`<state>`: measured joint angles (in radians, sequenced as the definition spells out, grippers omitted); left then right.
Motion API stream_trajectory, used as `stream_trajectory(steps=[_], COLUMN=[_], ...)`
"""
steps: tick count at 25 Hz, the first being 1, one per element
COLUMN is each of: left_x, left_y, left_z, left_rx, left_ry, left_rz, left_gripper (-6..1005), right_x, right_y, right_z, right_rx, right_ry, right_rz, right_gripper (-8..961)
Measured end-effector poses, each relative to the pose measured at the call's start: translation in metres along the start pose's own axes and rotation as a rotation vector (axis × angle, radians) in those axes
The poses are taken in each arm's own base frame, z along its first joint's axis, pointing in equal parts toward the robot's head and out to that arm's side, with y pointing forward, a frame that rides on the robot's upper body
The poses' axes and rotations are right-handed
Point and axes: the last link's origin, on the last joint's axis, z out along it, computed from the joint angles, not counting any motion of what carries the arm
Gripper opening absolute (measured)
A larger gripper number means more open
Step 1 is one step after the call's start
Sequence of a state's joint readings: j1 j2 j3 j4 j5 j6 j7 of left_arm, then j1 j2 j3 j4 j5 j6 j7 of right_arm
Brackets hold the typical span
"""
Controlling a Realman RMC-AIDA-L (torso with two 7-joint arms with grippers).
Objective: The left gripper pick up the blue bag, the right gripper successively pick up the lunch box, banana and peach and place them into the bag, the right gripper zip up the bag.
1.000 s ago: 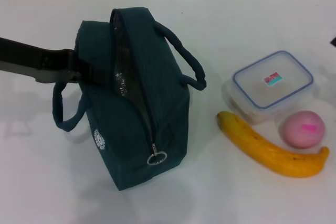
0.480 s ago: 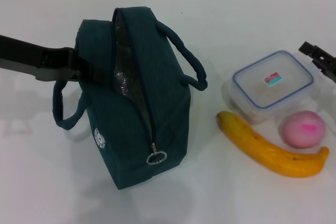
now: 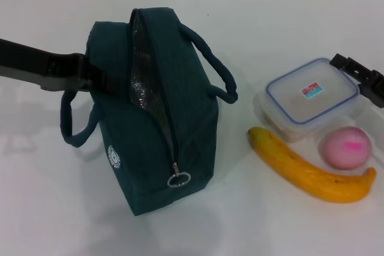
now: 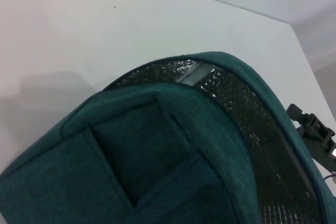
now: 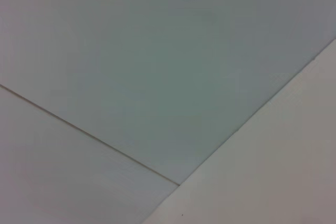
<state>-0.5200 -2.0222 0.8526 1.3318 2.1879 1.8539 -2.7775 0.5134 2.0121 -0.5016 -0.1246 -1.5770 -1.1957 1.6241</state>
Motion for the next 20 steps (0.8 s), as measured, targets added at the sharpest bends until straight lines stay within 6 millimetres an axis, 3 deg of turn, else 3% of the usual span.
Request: stream_trajectory(steps=[20], left_x=[0.008], left_y=[0.001], left_z=[-0.001], left_rx=[0.003], left_ry=[0.007], left_rz=[0.036], left_gripper=[36], right_x=[0.002], right_y=[0.012], right_z=[0.0], right_rx=[-0.082], right_ry=[-0.001], right_rz=[0.082], right_gripper=[870])
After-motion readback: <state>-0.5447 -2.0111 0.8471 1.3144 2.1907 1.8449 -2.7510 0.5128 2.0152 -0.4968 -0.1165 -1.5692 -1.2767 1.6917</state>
